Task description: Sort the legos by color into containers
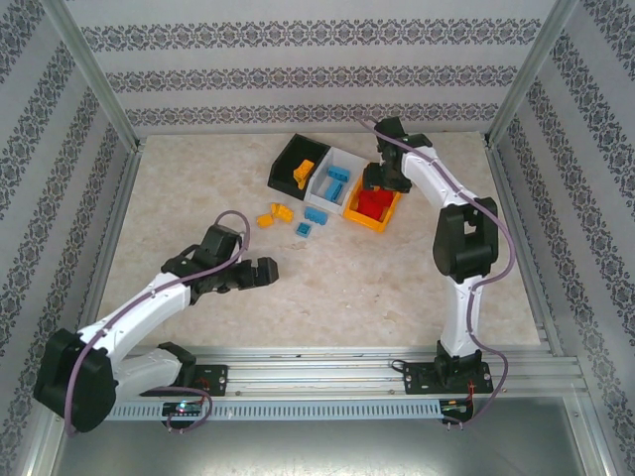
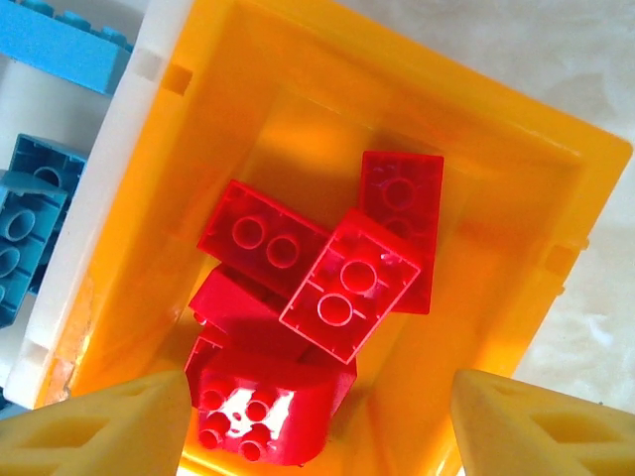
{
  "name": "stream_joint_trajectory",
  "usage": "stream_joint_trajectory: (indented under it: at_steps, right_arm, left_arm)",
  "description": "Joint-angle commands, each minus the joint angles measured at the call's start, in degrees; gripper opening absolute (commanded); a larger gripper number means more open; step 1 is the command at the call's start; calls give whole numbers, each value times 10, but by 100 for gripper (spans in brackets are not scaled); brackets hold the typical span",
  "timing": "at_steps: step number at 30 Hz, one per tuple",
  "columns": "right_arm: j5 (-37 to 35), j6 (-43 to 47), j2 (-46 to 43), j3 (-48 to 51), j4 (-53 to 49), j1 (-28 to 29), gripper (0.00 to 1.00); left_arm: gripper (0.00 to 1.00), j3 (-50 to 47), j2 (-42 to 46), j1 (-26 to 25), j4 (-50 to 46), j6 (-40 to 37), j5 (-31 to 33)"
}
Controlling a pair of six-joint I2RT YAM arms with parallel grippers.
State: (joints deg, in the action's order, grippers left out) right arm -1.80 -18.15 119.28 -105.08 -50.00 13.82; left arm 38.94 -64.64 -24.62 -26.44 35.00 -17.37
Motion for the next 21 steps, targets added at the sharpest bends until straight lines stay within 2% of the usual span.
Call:
stream_joint_trajectory:
  at_steps: [1, 7, 13, 21]
  right_arm:
    - [15, -20, -91, 69, 15, 17, 70]
    - [20, -59, -269, 243, 27, 83, 71]
    - [-3, -93, -400, 341, 0, 177, 75]
    - [18, -163, -540, 467, 19, 208, 76]
  left_arm:
    - [100, 44, -31, 3, 24, -33, -8]
    - [100, 121, -101, -16, 7, -86, -28]
    - [100, 158, -126, -47, -30, -132, -2]
    - [100, 206, -239, -60, -20, -156, 29]
